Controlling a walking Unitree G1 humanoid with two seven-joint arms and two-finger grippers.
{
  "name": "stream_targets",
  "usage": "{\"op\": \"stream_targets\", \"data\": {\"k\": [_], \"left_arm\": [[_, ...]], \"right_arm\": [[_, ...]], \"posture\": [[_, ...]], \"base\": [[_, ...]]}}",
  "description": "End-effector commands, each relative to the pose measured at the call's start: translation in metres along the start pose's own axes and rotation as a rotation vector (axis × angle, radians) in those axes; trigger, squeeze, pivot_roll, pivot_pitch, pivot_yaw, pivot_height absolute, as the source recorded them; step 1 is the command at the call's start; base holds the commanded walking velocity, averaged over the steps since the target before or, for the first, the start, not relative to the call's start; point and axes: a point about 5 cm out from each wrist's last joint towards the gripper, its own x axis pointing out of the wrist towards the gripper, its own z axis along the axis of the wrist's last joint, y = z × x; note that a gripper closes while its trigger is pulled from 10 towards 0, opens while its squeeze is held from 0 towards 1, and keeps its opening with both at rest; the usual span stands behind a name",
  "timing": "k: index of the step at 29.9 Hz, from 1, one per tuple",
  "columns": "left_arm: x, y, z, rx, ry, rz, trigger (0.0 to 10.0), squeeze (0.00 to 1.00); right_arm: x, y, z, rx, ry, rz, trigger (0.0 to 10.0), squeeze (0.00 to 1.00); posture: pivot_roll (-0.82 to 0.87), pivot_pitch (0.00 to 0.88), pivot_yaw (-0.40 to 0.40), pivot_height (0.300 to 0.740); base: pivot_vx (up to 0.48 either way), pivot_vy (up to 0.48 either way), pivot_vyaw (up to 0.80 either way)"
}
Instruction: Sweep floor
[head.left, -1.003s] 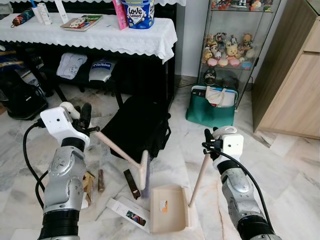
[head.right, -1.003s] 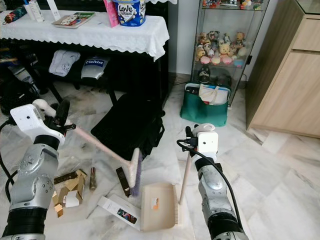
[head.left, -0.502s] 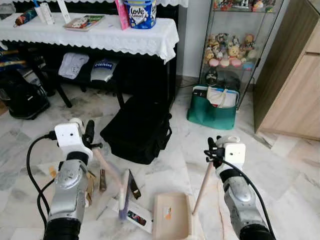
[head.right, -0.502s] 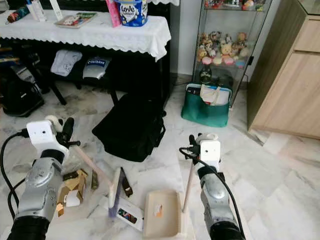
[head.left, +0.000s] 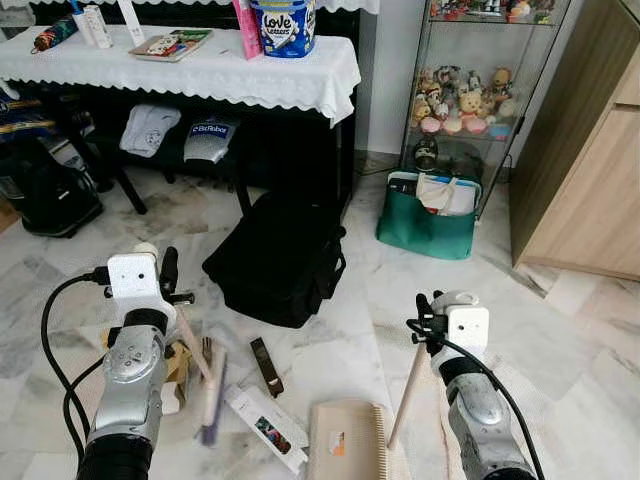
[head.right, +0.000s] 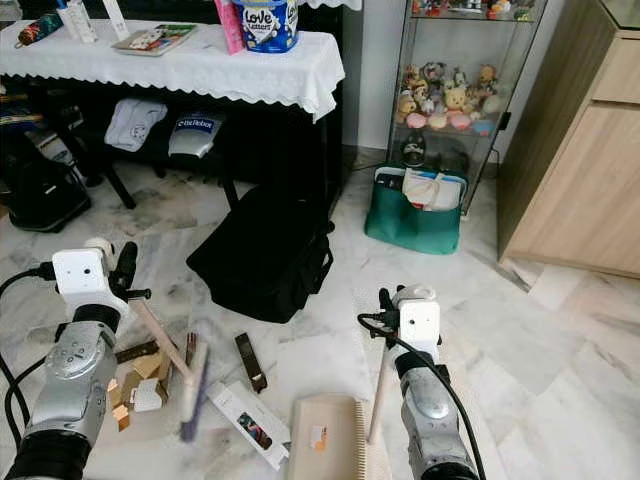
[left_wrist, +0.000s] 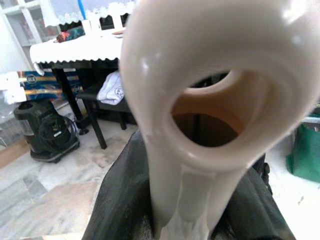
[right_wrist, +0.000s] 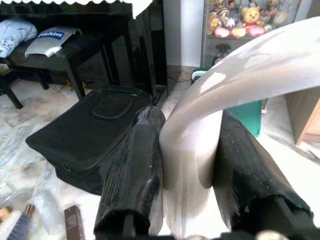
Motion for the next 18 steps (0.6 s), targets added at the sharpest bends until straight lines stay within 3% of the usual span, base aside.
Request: {"op": "stream_targets", "data": {"k": [1,8,15,18], "left_arm": [[0.005,0.002,0.009,0.025,-0.045,0.002,10.0,0.0],[0.003,0.001,0.004,0.054,-0.045,-0.008,10.0,0.0],[-0.002,0.004,0.001,0.069,-0.04,-0.009,10.0,0.0],[-0.002,0.004,-0.001,0.078,-0.036,-0.01,10.0,0.0]], "right_arm": [[0.0,0.0,0.007,-0.006,-0.044,-0.005,10.0,0.0],[-0.002,-0.007,0.009,-0.031,-0.056,-0.028,10.0,0.0],[-0.021,-0.004,0.006,-0.039,-0.052,-0.023,10.0,0.0],[-0.018,-0.005,0.002,-0.044,-0.036,-0.027,10.0,0.0]], "posture": [[-0.03,0.103,0.062,0.74],[-0.04,0.128,0.056,0.74],[-0.05,0.153,0.061,0.74],[-0.04,0.161,0.059,0.74]], "base": [[0.0,0.0,0.0],[0.0,0.0,0.0],[0.0,0.0,0.0],[0.0,0.0,0.0]]}}
